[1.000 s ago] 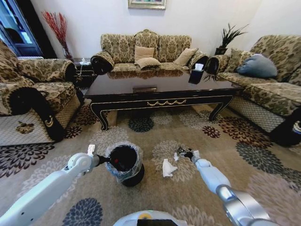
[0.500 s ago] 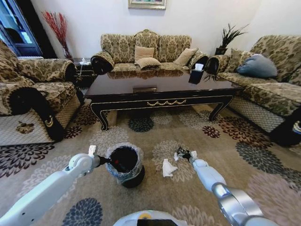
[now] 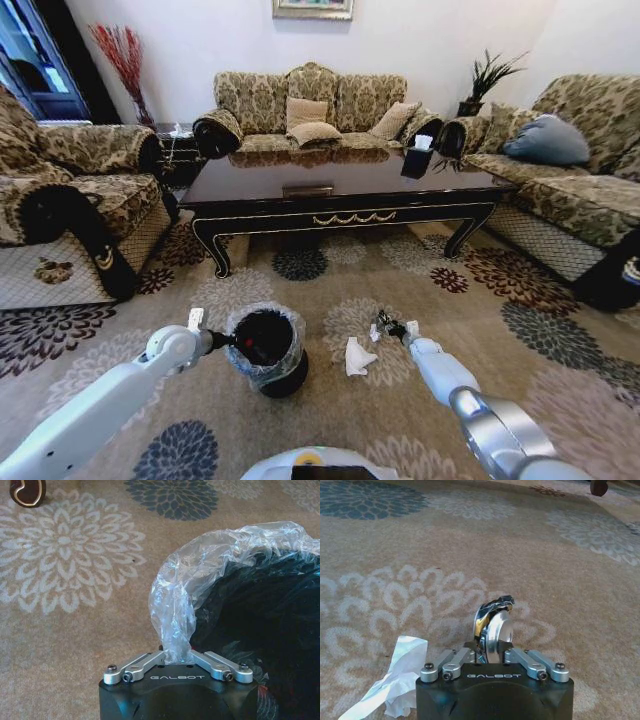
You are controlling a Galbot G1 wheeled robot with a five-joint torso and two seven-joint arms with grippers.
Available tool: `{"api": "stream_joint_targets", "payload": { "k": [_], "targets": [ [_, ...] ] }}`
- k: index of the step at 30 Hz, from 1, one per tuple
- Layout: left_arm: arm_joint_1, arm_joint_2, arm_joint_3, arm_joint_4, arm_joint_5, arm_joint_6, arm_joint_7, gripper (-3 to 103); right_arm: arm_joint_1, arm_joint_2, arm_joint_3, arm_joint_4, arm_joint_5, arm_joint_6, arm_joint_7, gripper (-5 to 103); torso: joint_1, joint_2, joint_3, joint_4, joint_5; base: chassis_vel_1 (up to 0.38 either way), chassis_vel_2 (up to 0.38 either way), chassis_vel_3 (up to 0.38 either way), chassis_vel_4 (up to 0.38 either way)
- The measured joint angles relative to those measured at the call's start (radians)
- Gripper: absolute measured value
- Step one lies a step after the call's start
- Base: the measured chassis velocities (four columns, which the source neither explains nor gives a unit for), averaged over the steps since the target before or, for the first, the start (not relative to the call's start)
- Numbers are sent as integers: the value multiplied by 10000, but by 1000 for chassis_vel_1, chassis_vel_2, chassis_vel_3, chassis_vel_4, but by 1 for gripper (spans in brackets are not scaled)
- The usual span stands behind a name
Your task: Move to the front of the table and pick up the trash from the floor, then place it into the trash bin.
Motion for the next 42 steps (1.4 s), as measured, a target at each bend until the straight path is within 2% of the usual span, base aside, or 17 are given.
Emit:
{"api": "stream_joint_targets", "payload": {
  "k": [1,2,5,6,16,18,20,21,26,27,30,36,42],
  "targets": [
    [0,0,0,0,0,0,0,0,0,0,0,0,0,0,0,22,0,0,0,0,0,0,0,0,0],
    [11,2,-5,-5,3,0,0,0,-50,-15,24,92,1,-16,6,18,0,0,0,0,0,0,0,0,0],
    [26,16,-6,-41,6,0,1,0,-109,-51,50,209,14,-43,19,18,0,0,0,0,0,0,0,0,0],
    [32,26,-6,-65,6,0,3,0,-153,-87,68,303,39,-64,29,14,0,0,0,0,0,0,0,0,0],
    [67,83,-6,-235,23,0,2,0,-810,-583,131,1708,800,-392,252,14,0,1,0,2,1,0,0,0,0],
    [48,87,-6,-262,23,0,-3,0,-1104,-866,132,2389,1178,-512,297,14,0,0,0,1,4,0,0,0,0],
    [-49,82,72,-356,25,0,-102,0,-1859,-1461,189,3961,1904,-771,421,14,0,0,0,1,-3,0,0,0,0],
    [-49,82,72,-356,25,0,-102,0,-1859,-1461,189,3961,1904,-771,421,14,0,0,0,1,-3,0,0,0,0],
    [-357,-62,446,-800,-282,0,-433,0,-3878,-2402,849,7626,2833,-1266,718,14,0,0,-1,-4,2,0,0,0,0],
    [-357,-62,446,-800,-282,0,-433,0,-3878,-2402,849,7626,2833,-1266,718,14,0,0,-1,-4,2,0,0,0,0],
    [-762,-264,823,-997,-800,0,-850,0,-4888,-2726,1499,9283,2884,-1209,767,14,0,1,-1,1,-1,0,0,0,0],
    [-1207,-347,1307,-1060,-930,0,-1146,0,-5873,-2889,2261,10530,2941,-1136,786,14,0,0,-1,-3,0,0,0,0,0],
    [-2102,-528,2244,-878,-1076,0,-1408,0,-7374,-2936,3280,12500,3000,-1060,809,14,-1,1,-2,1,2,0,0,0,0]
  ]
}}
